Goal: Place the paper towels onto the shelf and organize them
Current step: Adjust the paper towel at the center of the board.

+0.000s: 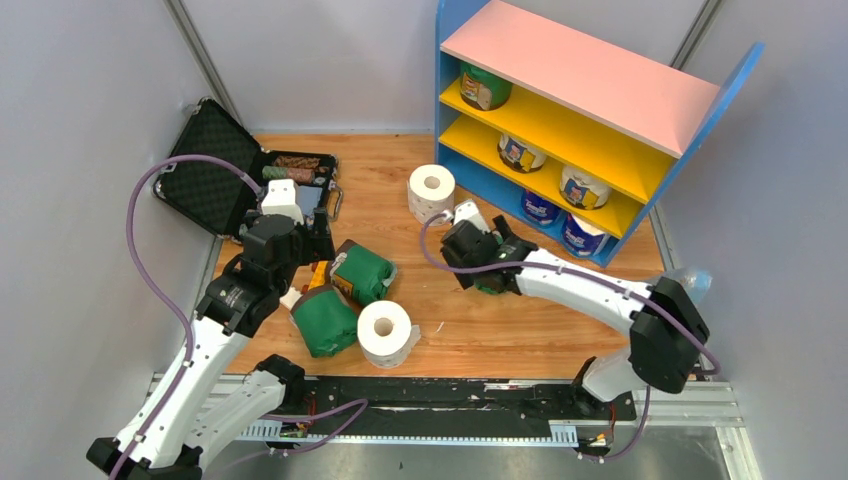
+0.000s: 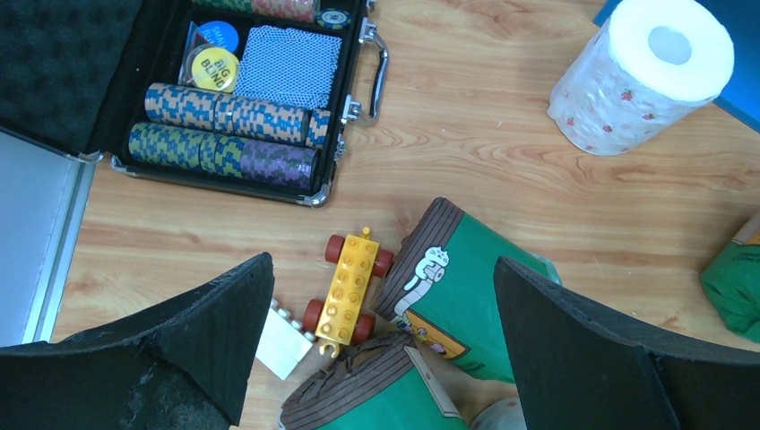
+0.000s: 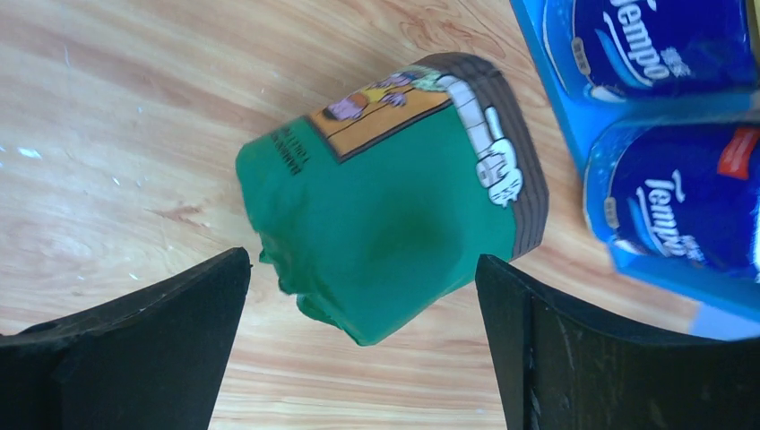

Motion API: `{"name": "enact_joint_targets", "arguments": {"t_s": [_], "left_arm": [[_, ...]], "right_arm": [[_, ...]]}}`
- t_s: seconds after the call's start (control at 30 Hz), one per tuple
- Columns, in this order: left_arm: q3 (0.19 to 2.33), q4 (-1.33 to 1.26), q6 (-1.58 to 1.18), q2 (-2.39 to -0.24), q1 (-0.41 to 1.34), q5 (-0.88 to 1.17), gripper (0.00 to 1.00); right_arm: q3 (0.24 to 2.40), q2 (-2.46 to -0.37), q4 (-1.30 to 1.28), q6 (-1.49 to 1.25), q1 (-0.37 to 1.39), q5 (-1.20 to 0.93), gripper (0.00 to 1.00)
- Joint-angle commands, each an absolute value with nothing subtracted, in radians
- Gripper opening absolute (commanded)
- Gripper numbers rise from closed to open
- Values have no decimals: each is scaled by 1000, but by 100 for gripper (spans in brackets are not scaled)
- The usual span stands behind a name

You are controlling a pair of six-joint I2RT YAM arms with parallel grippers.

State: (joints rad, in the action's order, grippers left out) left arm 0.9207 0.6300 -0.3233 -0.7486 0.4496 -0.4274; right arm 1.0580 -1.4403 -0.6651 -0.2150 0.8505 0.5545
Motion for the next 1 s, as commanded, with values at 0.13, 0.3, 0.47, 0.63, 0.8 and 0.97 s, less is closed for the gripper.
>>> {"name": "enact_joint_targets", "arguments": {"t_s": [0.13,0.3,0.47,0.63,0.8,0.97], "left_arm": [[917,599,-310,-747,445,-433,100],[917,601,-310,-743,445,-436,100],[917,601,-310,-740,445,-438,100],[917,601,-310,-741,445,-435,100],[917,601,-310,-741,444,-436,100],[916,601,-310,-742,445,-437,100]], "right_arm": [[1123,-1615,-680,-38,983,938,100],[1138,-1707,-683,-41,983,977,100],[1128,-1765,-685,-51,983,1050,99],[1126,-1785,-684,-72,981,1040,86],[1142,-1758,-684,-68,979,999,67],[1177,-1671,-681,-65,973,871,44]]}}
